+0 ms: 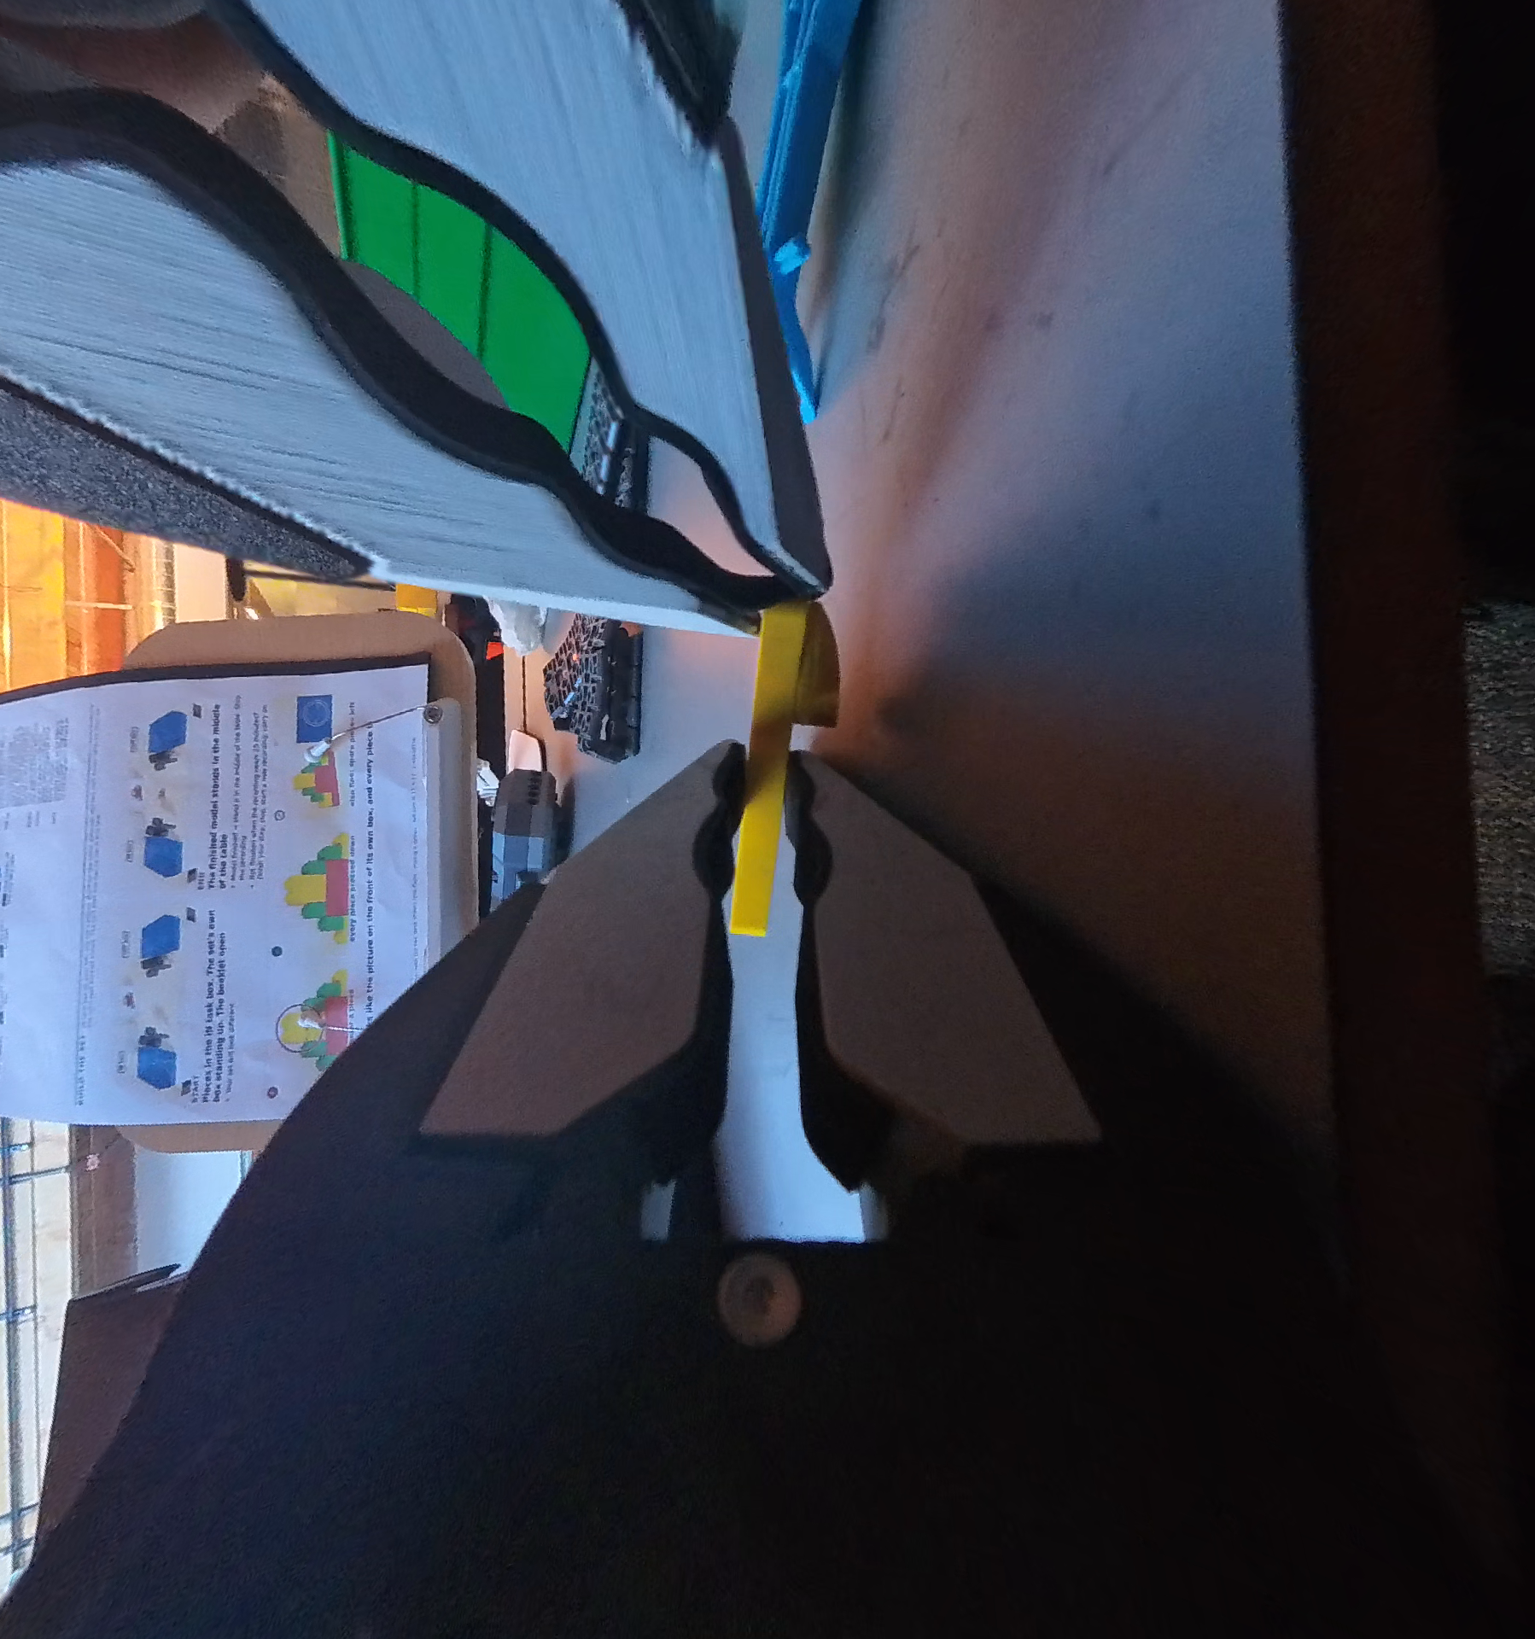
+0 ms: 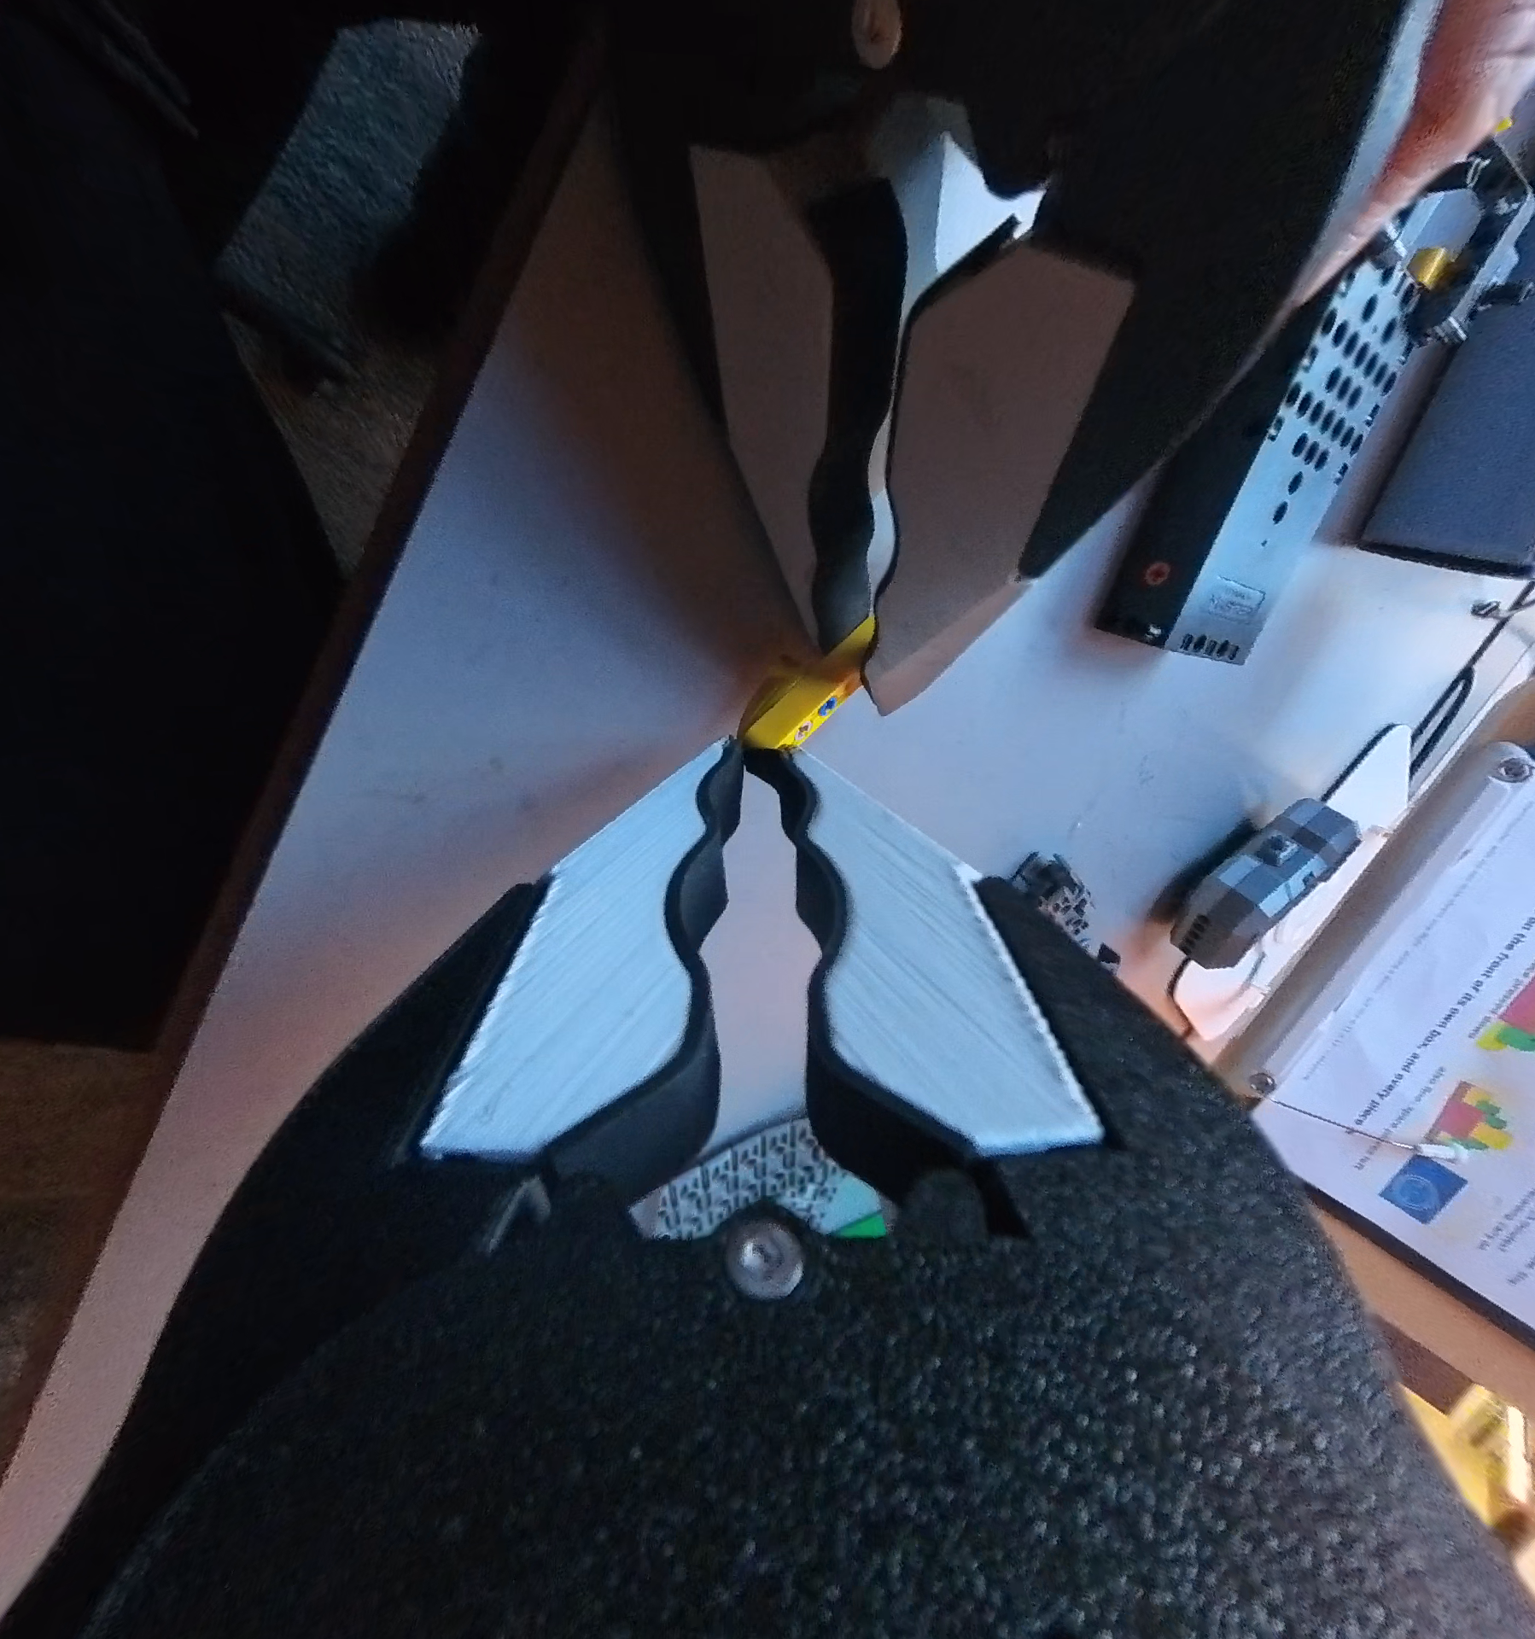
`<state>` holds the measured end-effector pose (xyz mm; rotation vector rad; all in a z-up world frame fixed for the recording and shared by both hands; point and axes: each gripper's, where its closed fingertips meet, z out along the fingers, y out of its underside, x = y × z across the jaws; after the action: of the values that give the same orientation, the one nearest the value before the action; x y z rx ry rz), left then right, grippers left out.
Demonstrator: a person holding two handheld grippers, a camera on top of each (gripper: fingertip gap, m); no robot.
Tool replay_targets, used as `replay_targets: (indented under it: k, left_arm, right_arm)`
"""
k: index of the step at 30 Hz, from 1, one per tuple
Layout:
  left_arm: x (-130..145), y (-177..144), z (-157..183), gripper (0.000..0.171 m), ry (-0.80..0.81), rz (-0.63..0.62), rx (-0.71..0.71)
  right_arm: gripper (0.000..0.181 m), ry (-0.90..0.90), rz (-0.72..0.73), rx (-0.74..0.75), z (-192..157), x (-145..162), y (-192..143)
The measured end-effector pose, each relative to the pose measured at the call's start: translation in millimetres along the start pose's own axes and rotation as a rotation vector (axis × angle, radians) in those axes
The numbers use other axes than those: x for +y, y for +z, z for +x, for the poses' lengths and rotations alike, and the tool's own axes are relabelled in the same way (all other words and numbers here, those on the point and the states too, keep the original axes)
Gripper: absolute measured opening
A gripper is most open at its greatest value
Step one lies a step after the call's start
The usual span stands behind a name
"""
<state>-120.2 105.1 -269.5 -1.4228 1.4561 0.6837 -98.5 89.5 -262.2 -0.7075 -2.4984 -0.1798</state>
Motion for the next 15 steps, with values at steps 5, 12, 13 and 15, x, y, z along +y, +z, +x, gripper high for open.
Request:
replay_targets:
  k: [5,12,13,15]
  left_arm:
    - [0.7,0.7,-0.2,0.007,0.000,-0.004,-0.002]
    - [0.1,0.5,0.2,0.007,-0.008,-0.001,0.004]
    - [-2.5,-0.2,1.5,0.007,-0.015,0.016,0.014]
    - [-4.5,-0.9,2.6,0.007,-0.032,0.032,0.030]
  right_arm:
    - [0.006,-0.046,-0.047,0.035,2.6,0.8,0.8]
    - [0.007,-0.032,-0.023,0.032,2.1,0.0,3.3]
    - [0.011,-0.028,-0.008,0.032,2.2,-2.2,4.0]
    - [0.015,-0.030,0.010,0.023,1.5,-4.8,4.7]
